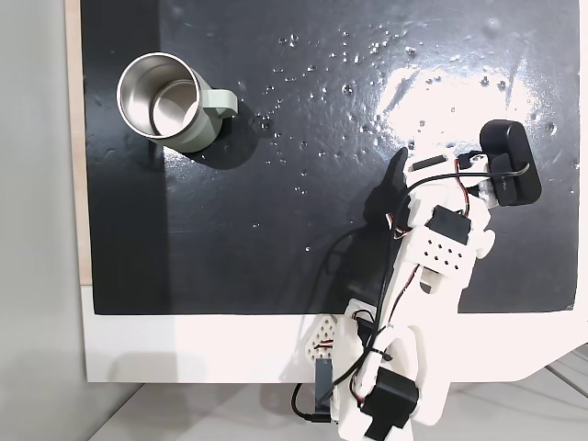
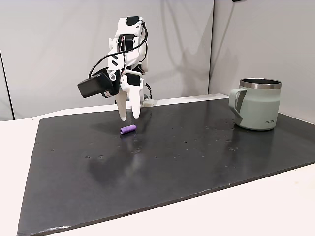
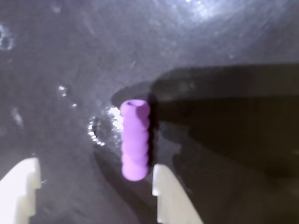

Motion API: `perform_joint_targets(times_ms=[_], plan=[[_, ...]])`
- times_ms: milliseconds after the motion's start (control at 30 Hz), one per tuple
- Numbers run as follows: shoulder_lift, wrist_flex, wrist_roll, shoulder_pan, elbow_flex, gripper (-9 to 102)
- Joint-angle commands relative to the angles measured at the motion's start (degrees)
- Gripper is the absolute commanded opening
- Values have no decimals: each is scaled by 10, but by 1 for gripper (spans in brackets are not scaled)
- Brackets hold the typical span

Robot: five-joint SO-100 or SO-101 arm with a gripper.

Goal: Grasp a pengrip and put it in the cup.

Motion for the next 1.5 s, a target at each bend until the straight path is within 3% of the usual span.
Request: perform_joint_targets(times_ms=[0, 267, 667, 900, 1467], plan=[[-16, -26, -9, -4, -6, 28], [-87, -49, -14, -6, -37, 24], [-114, -48, -12, -9, -63, 5], [-109, -44, -11, -8, -62, 0], [56, 271, 153, -99, -257, 0]])
